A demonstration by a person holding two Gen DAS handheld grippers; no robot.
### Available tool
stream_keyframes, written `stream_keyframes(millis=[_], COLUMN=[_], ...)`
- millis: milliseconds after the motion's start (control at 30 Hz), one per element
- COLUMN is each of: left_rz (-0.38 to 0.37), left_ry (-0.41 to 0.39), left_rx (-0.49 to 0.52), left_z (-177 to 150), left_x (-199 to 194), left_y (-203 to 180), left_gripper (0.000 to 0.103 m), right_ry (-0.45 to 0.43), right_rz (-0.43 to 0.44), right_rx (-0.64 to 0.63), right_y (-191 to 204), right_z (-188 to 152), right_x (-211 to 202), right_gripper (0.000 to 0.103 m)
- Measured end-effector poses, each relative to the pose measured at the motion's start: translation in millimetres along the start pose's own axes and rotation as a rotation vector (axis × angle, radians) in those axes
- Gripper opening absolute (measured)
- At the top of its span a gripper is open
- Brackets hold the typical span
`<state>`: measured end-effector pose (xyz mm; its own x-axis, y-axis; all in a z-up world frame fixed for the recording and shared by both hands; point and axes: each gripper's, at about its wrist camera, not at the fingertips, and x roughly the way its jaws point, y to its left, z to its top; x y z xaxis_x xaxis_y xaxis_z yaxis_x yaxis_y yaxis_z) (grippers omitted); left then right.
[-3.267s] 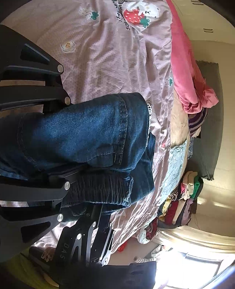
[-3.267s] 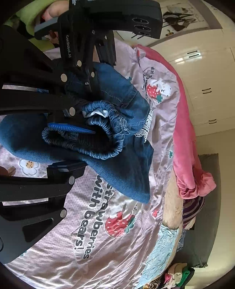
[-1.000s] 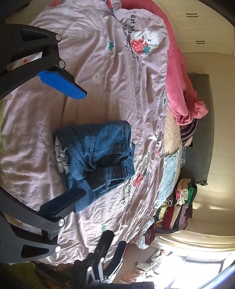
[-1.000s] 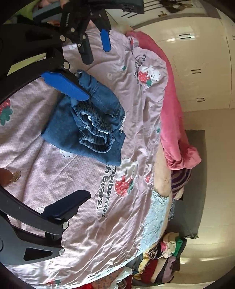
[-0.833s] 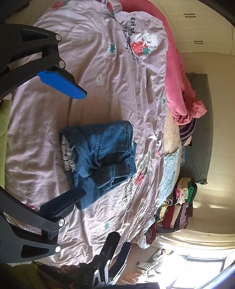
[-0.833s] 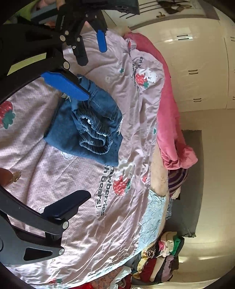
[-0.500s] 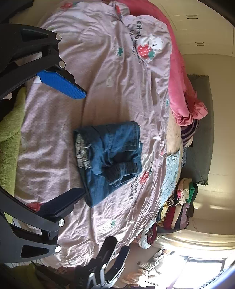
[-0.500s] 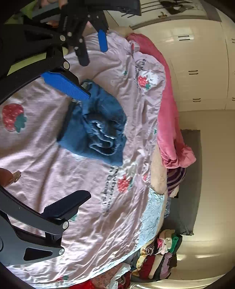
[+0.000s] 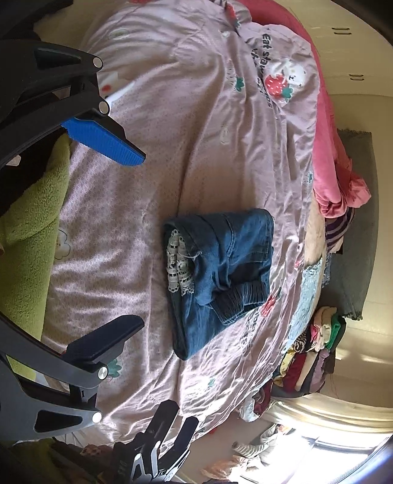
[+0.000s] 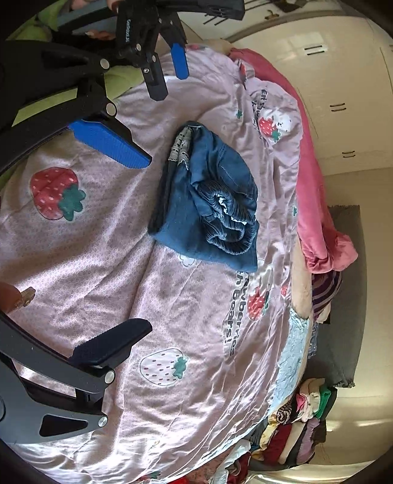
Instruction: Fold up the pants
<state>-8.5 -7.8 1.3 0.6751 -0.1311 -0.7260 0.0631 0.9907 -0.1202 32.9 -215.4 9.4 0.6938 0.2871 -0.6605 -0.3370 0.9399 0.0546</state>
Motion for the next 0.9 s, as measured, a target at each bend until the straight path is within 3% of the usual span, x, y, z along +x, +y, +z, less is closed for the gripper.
stream_keyframes(millis=[900], left_rz=[0.003], left_ry=[0.015], left_rx=[-0.011], left_z=[-0.8], left_x=[-1.2], left_y=[0.5], left_gripper=[0.099], right_ry=[-0.002], right_rz=[-0.012], right_rx=[0.003], right_y=[-1.0], right_z=[1.4], right_x=[-5.3], right_gripper=[0.094])
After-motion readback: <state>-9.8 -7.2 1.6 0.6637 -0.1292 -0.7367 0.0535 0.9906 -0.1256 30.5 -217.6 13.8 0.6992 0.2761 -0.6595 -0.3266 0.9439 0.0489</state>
